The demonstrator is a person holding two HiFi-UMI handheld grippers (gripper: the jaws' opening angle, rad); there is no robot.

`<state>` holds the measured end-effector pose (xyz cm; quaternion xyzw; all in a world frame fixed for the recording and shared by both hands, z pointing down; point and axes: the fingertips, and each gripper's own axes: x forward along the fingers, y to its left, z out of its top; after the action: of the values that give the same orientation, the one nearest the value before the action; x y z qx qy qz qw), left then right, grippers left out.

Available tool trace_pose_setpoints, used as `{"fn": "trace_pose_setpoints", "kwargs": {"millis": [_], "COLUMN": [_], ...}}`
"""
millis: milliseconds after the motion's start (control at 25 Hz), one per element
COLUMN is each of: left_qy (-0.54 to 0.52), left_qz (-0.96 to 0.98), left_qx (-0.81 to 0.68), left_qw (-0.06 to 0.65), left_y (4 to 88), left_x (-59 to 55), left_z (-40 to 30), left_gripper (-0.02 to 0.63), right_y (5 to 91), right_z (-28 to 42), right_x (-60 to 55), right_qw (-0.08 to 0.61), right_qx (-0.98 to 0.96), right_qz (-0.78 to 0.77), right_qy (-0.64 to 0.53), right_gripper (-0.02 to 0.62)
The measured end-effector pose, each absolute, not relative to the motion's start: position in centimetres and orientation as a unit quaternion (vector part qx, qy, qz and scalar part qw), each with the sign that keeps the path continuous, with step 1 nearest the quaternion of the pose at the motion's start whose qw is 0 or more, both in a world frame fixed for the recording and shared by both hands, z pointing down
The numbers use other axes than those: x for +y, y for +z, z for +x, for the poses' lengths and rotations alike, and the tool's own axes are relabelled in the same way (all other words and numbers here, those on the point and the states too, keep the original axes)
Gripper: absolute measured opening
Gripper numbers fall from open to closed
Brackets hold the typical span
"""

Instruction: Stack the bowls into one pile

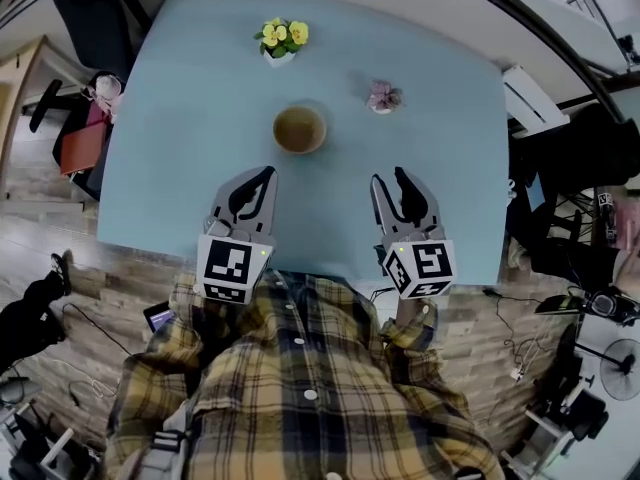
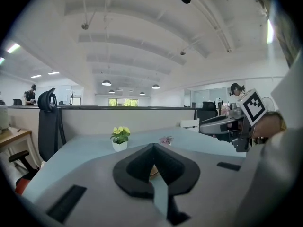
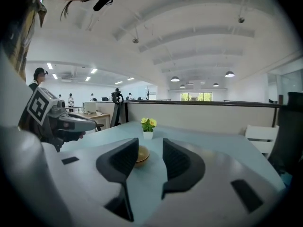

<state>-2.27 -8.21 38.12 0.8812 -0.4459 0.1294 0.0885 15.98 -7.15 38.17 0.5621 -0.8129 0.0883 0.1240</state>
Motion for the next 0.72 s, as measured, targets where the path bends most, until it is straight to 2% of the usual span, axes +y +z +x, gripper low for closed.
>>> {"fn": "trace_pose_setpoints", "kwargs": {"millis": [240, 360, 560, 720], "left_qy": [0.131, 0.132, 0.137, 0.139], "left_qz": [0.893, 0.895, 0.896, 0.895], "left_qx": [-0.423, -0.418, -0.412, -0.415], "left_qw": [0.083, 0.086, 0.091, 0.094], "left_y": [37.9, 37.8, 38.2, 38.4], "left_x": [-6.6, -6.2, -5.7, -5.8], "left_z": [-0.9, -0.8, -0.4, -0.5], "left_gripper": [-0.009, -0.009, -0.009, -0.009], "right_y": [38.5, 38.2, 37.8, 38.0], "right_z": [17.1, 17.4, 17.6, 17.7], "right_x": [-4.2, -3.5, -2.8, -2.7], "right_qw": [0.113, 0.106, 0.096, 0.091], "right_qx": [-0.798, -0.794, -0.792, -0.793], "right_qz": [0.584, 0.589, 0.595, 0.593], "right_qy": [0.099, 0.102, 0.098, 0.104], "right_gripper": [0.160, 0.134, 0.050, 0.015]}}
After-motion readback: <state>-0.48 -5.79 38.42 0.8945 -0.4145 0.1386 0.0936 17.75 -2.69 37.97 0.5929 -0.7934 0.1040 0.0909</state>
